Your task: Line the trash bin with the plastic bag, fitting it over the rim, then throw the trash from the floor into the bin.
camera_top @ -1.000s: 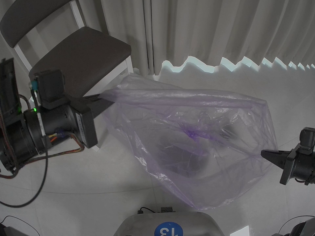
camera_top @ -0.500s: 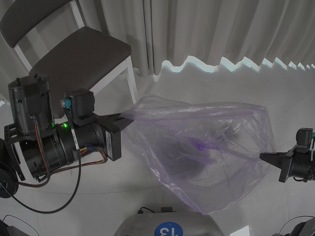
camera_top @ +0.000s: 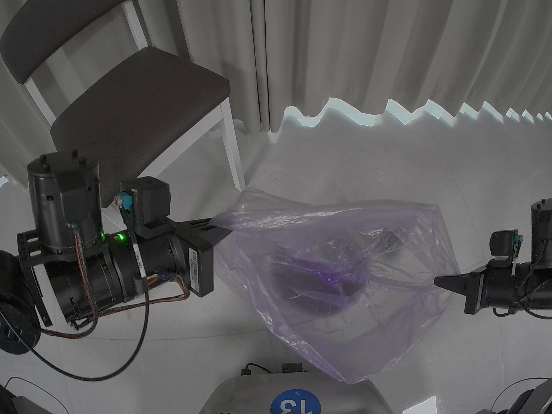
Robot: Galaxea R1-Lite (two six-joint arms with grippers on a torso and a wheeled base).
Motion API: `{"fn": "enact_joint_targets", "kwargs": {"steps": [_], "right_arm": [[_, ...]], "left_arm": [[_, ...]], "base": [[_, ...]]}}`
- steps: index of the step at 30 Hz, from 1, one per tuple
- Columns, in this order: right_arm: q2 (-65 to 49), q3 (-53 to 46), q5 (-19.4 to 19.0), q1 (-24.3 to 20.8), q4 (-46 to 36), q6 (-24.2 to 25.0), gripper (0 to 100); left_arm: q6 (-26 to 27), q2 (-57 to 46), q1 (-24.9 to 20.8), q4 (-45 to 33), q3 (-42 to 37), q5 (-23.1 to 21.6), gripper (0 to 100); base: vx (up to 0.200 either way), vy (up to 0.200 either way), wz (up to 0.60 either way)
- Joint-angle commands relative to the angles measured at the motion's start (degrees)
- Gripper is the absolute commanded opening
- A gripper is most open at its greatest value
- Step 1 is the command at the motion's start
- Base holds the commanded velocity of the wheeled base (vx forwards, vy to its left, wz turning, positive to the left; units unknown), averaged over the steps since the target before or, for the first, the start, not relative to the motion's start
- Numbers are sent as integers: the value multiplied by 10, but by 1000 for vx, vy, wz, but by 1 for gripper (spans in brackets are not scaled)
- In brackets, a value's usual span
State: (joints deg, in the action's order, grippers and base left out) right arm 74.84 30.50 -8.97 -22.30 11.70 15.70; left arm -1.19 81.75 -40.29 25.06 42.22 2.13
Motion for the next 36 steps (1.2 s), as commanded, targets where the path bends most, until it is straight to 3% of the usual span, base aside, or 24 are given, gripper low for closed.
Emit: {"fn": "enact_joint_targets", "kwargs": {"steps": [1,11,21,36], "right_arm": [[53,-4,-1,13,21,4,0],[156,-27,-72,89,112,-1,0],[187,-27,-76,106,125,-2,0],[192,-26,-83,132,126,-23,0]], "left_arm": [[-1,8,0,0,-2,2,0],[1,52,-2,2,10,7,0],[-2,133,-4,96,15,7,0],[-5,191,-7,127,46,6,0]], "base": [[0,0,0],[0,0,0],[0,0,0],[0,0,0]]}}
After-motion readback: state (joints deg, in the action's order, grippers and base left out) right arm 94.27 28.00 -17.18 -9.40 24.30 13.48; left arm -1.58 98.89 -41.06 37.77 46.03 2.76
